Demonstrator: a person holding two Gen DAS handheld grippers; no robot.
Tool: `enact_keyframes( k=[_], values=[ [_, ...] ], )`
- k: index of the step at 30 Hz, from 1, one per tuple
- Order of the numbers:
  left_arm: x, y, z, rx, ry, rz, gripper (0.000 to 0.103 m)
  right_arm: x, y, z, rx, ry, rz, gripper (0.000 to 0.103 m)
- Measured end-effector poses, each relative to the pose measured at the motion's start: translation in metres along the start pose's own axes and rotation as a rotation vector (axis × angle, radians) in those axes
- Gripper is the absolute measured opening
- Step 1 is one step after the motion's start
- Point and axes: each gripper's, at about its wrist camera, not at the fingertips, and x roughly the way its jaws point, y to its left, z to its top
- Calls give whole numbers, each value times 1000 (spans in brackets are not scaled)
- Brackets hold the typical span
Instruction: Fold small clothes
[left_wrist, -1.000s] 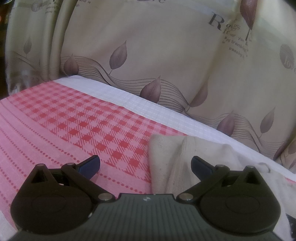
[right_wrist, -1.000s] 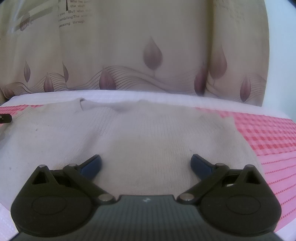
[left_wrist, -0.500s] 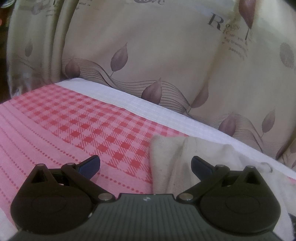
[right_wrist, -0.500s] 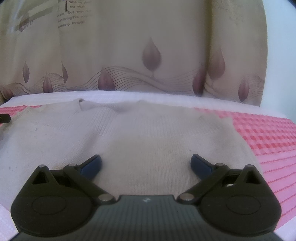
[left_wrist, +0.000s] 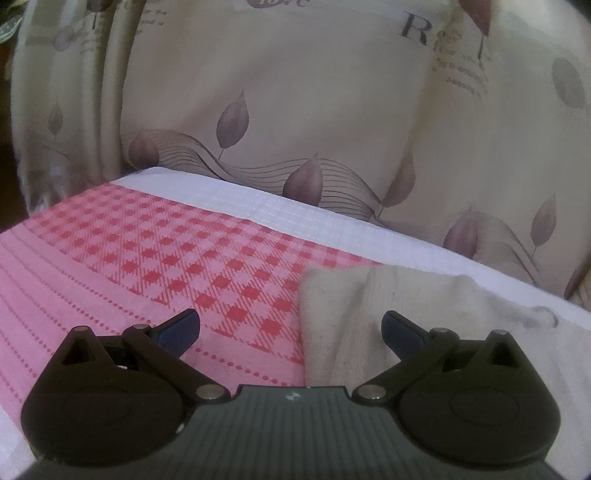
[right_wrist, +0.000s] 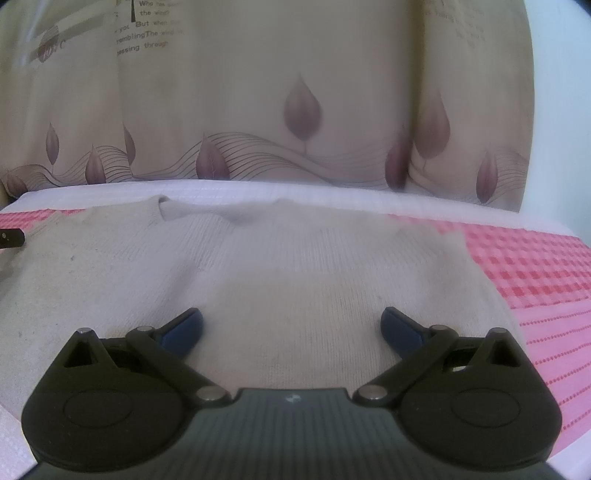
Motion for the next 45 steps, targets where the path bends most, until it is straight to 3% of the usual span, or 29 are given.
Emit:
enact_keyframes(
  k=[8, 12, 18, 21, 27, 29, 30, 31, 32, 33, 35, 39, 45],
  values=[
    [4, -3, 1, 19, 30, 8, 103, -1, -1, -1, 5, -2, 2, 103],
    [12, 12, 7, -18, 142, -182, 103, 1, -1, 0, 4, 1, 3, 103],
    [12, 58, 18, -99, 223, -409, 99, -1, 0, -1, 1, -4, -2, 103],
    [20, 59, 22, -28, 273, -471, 98, -1, 0, -2, -2, -7, -6, 103],
    [35, 22, 25, 181, 339, -594, 97, -2, 2, -2, -9, -12, -17, 103],
    [40, 9, 22, 224, 335, -619, 93, -3, 2, -2, -10, -14, -21, 103],
    [43, 3, 22, 237, 325, -630, 81, -3, 2, -2, -11, -15, -22, 103],
    [44, 0, 21, 238, 316, -632, 58, -3, 2, -2, -12, -16, -23, 103],
    [47, 0, 21, 218, 315, -630, 44, -3, 2, -2, -10, -17, -23, 103],
    [55, 5, 21, 140, 340, -662, 34, -3, 2, -2, -9, -17, -21, 103],
    [61, 11, 19, 52, 349, -672, 33, -2, 0, -2, -5, -19, -18, 103],
    [54, 7, 21, 27, 339, -633, 30, -2, -2, -2, 7, -18, -4, 103],
    [18, -27, 43, 71, 296, -541, 29, -9, -9, -4, 12, -43, 83, 103]
  ],
)
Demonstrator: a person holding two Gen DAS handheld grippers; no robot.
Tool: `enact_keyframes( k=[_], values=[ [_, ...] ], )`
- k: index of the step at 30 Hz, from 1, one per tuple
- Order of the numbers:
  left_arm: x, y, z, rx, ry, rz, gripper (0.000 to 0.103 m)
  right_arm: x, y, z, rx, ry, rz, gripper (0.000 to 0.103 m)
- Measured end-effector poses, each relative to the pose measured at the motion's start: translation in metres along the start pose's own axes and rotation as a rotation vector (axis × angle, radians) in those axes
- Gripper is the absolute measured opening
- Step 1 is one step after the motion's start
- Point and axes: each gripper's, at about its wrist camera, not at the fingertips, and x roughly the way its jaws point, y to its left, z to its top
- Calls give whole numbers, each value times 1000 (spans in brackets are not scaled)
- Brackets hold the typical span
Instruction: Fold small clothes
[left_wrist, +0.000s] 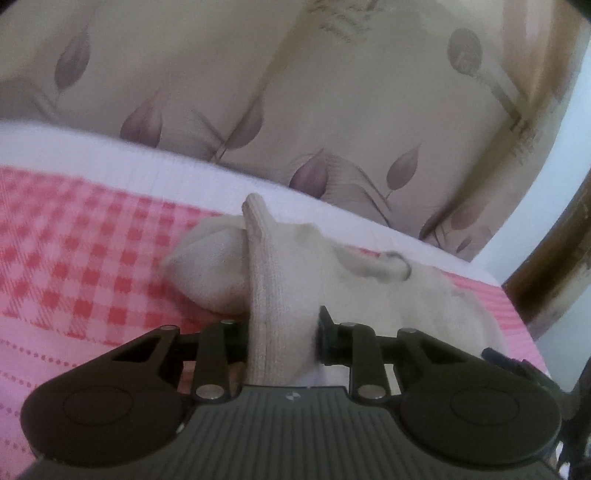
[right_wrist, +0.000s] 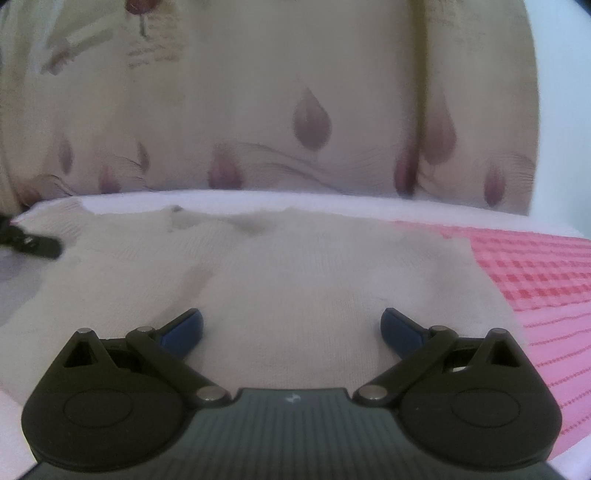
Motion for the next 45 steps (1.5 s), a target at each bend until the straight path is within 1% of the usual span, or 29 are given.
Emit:
enact_keyframes(
  k=[2, 4, 6, 8, 11, 14, 20, 23, 26, 27, 29, 30, 31, 32, 34, 36, 37, 38, 39, 40, 42, 44, 45],
  values=[
    [-5, -19, 8, 1, -5, 28, 29, -6, -4, -1, 3, -24, 84, 103],
    [-10, -34, 13, -19, -6, 46, 29, -9, -9, -1, 17, -31, 155, 103],
    [-10, -49, 17, -33, -2, 58, 29, -13, -19, -1, 60, -39, 258, 103],
    [-9, -65, 20, -29, 3, 77, 28, -18, -34, -3, 145, -63, 361, 103],
    [-6, -84, 21, -57, 19, 83, 28, -18, -62, -5, 301, -74, 457, 103],
    [-1, -102, 19, -96, 35, 84, 28, -19, -86, -8, 416, -96, 492, 103],
    [19, -136, 10, -160, 64, 68, 28, -9, -122, -20, 652, -79, 587, 103],
    [33, -150, 3, -166, 82, 56, 28, -5, -130, -23, 712, -71, 617, 103],
    [45, -159, -5, -165, 101, 34, 29, -3, -131, -23, 723, -57, 633, 103],
    [48, -160, -7, -170, 98, 16, 31, -1, -131, -23, 725, -53, 640, 103],
    [50, -160, -12, -192, 84, -37, 38, 2, -130, -21, 724, -45, 660, 103],
    [51, -160, -13, -203, 81, -75, 45, 2, -129, -20, 725, -41, 671, 103],
    [51, -159, -14, -218, 76, -124, 48, 3, -128, -20, 725, -33, 685, 103],
    [50, -158, -15, -230, 73, -169, 49, 4, -127, -20, 724, -25, 698, 103],
    [47, -161, -15, -243, 76, -230, 54, 5, -127, -20, 725, -18, 715, 103],
    [36, -164, -16, -235, 48, -287, 54, 7, -128, -20, 734, -10, 741, 103],
    [26, -165, -16, -216, 17, -314, 61, 8, -128, -20, 738, -7, 750, 103],
    [16, -165, -17, -197, -15, -328, 66, 8, -130, -22, 745, -6, 759, 103],
    [4, -164, -20, -175, -63, -329, 80, 7, -132, -24, 755, -8, 772, 103],
    [-7, -163, -25, -151, -114, -311, 86, 8, -133, -25, 769, -8, 790, 103],
    [-22, -155, -40, -88, -193, -258, 87, 11, -136, -27, 809, -10, 832, 103],
    [-24, -151, -58, -27, -205, -232, 86, 14, -139, -30, 858, -17, 879, 103],
    [-22, -148, -69, 0, -198, -232, 83, 16, -140, -30, 876, -16, 902, 103]
  ],
)
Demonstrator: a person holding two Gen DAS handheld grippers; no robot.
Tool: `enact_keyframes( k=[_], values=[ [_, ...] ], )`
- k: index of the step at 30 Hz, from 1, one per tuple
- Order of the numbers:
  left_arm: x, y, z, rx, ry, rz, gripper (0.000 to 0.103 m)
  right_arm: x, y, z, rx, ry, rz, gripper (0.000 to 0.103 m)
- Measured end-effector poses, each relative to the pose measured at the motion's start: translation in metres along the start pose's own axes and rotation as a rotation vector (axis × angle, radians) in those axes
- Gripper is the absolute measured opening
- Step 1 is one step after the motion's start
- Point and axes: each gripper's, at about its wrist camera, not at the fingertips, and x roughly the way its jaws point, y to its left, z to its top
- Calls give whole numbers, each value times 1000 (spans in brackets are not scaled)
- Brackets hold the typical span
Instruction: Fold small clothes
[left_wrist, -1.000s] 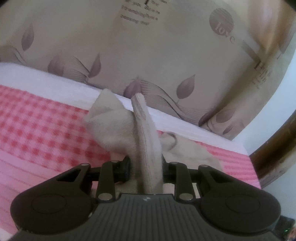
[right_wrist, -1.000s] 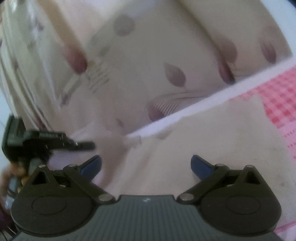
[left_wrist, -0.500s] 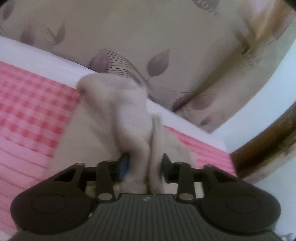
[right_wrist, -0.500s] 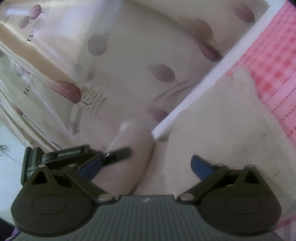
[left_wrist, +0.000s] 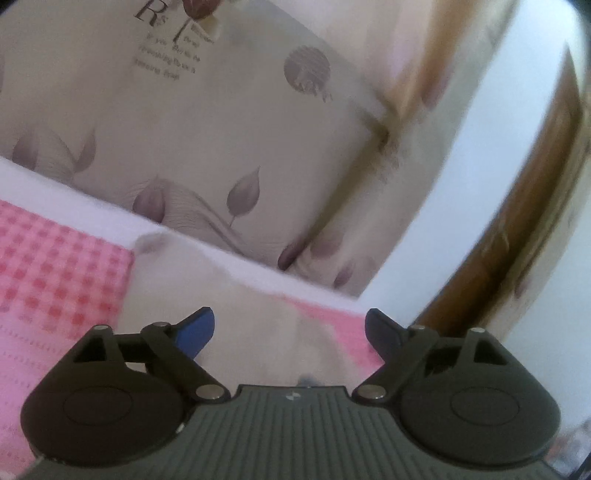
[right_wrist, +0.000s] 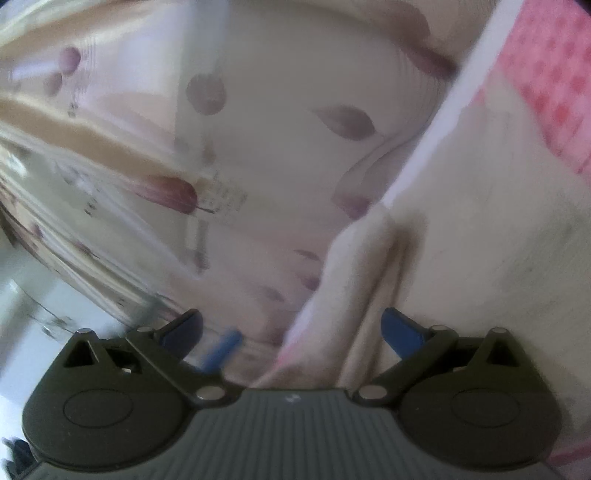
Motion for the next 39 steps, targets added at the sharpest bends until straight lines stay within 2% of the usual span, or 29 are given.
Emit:
enact_keyframes(
  k=[1, 4, 7, 12, 13, 16, 17, 20, 24, 25, 26, 27, 28, 29, 32, 35, 39],
  values=[
    [0, 2, -10, 24, 14, -8, 79, 2, -1, 1, 19, 6, 12, 103],
    [6, 3, -42, 65, 67, -70, 77, 13, -1, 1, 18, 41, -10, 103],
    [8, -1, -61, 134, 67, -115, 77, 23, 4, 3, -5, 63, -59, 103],
    [16, 2, -76, 182, 97, -164, 78, 47, 17, 10, -97, 137, -198, 103],
    [15, 3, -77, 181, 90, -175, 81, 51, 21, 11, -122, 150, -233, 103],
    [15, 9, -79, 154, 85, -196, 82, 54, 27, 15, -169, 169, -286, 103],
    [16, 9, -76, 145, 84, -200, 83, 52, 28, 16, -190, 151, -313, 103],
    [16, 9, -79, 135, 83, -215, 88, 49, 23, 15, -184, 144, -271, 103],
    [17, 5, -79, 137, 79, -233, 95, 61, 30, 1, -257, 141, -215, 102],
    [17, 5, -80, 134, 77, -236, 96, 66, 33, -3, -282, 146, -212, 96],
    [16, 6, -80, 129, 75, -240, 97, 72, 36, -8, -319, 153, -230, 81],
    [16, 7, -80, 123, 72, -244, 98, 78, 39, -12, -360, 165, -271, 59],
    [15, 7, -80, 120, 71, -246, 99, 83, 39, -15, -387, 169, -319, 50],
    [15, 7, -80, 118, 70, -248, 99, 84, 36, -15, -386, 164, -349, 47],
    [14, 7, -81, 113, 61, -248, 100, 79, 32, -9, -362, 136, -355, 39],
    [9, 7, -80, 110, 38, -238, 101, 81, 34, -12, -378, 136, -362, 40],
    [2, 5, -79, 131, 10, -221, 101, 80, 25, -7, -325, 168, -324, 48]
  ],
)
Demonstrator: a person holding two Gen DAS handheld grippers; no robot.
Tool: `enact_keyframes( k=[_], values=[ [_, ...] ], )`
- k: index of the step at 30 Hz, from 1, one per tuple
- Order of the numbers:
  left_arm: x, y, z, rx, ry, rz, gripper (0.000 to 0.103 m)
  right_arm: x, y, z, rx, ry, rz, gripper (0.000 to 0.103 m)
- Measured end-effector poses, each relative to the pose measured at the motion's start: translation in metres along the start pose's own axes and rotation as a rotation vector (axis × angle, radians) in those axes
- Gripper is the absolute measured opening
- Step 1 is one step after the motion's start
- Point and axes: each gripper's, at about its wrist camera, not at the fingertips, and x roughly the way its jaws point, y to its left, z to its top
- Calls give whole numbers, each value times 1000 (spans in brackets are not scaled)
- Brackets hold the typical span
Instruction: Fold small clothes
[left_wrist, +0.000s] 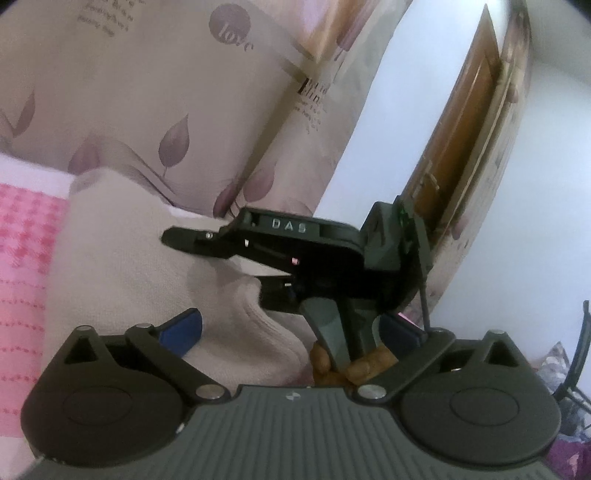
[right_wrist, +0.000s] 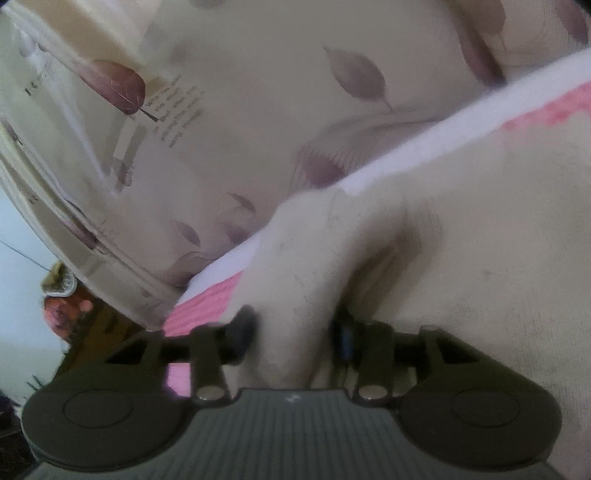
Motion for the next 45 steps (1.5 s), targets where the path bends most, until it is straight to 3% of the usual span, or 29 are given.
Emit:
enact_keyframes(
  k=[6, 12, 17, 22, 23, 25, 28, 31, 32, 34, 36, 37, 38, 45],
  values=[
    [-11, 10, 8, -48, -65, 34, 100, 1, 4, 0, -15, 5, -3, 52],
    [-22, 28, 14, -139, -158, 155, 102, 1, 9, -2, -45, -15, -30, 51],
    [-26, 34, 16, -178, -184, 219, 103, 2, 37, -11, -233, -76, -130, 28],
    [-29, 39, 17, -215, -203, 258, 103, -6, 45, 6, -419, -10, -227, 24],
    [-29, 39, 16, -222, -205, 263, 103, -13, 46, 11, -451, -6, -255, 17],
    [-30, 42, 15, -244, -200, 265, 103, -26, 45, 21, -492, -4, -295, 16],
    [-29, 43, 16, -254, -188, 266, 103, -49, 32, 35, -481, -22, -352, 8],
    [-28, 42, 16, -248, -188, 264, 103, -67, 3, 41, -289, -16, -240, 9],
    [-28, 42, 16, -247, -185, 265, 103, -72, -7, 39, -211, -17, -189, 11],
    [-27, 41, 15, -240, -178, 267, 103, -75, -16, 34, -129, -6, -115, 28],
    [-26, 41, 15, -240, -175, 267, 103, -71, -18, 27, -94, 5, -63, 70],
    [-26, 41, 15, -241, -170, 266, 103, -68, -18, 25, -75, 17, -47, 81],
    [-25, 42, 15, -244, -165, 267, 103, -63, -19, 22, -54, 30, -28, 86],
    [-25, 43, 14, -253, -165, 264, 103, -28, -10, 17, -2, 69, 62, 84]
  ],
)
